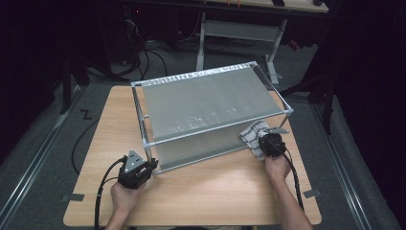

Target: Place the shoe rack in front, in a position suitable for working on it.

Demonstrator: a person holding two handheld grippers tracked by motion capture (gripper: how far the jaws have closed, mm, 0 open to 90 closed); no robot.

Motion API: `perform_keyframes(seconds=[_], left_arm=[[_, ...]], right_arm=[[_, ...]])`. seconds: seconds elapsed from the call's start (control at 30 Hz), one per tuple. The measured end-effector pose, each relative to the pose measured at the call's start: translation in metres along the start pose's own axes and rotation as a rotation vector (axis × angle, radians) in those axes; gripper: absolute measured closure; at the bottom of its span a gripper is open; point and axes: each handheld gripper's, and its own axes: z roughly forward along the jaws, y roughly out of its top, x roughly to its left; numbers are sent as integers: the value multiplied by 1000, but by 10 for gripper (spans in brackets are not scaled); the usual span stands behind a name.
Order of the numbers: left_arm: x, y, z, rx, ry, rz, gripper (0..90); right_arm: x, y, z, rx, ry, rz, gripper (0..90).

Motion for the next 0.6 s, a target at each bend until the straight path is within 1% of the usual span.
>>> perform_keyframes(seconds=[0.03,0.07,0.13,0.2,0.27,0.3,0.33,0.37,0.47,0.53,0.57,0.6], left_arm=[[0,0,0,-1,-1,-1,809],[0,0,0,-2,-1,-2,809],[0,0,0,-1,-1,-1,808],[0,0,0,-1,-1,-2,809],[0,0,0,-2,-1,-3,808],[0,0,0,-2,-4,-3,808],[0,0,0,-2,-4,-3,808],[1,0,0,-2,-5,-4,808],[1,0,0,-2,-12,-14,803],[2,1,-1,-9,-16,-24,798],[2,1,-2,-23,-20,-33,767],[2,2,-3,-36,-17,-38,746]], right_arm=[[0,0,0,1,2,-1,858],[1,0,0,1,2,-13,859],[2,-1,-1,3,1,-14,859],[5,-2,-1,2,-1,-38,860],[10,-3,-2,4,11,-42,860],[14,-4,-4,4,23,-43,860],[14,-4,-4,4,23,-43,860],[16,-5,-4,-1,27,-59,859],[23,-6,-6,0,40,-77,859],[25,-6,-6,0,46,-85,860],[26,-7,-7,5,52,-79,859],[26,-8,-7,5,53,-84,859]])
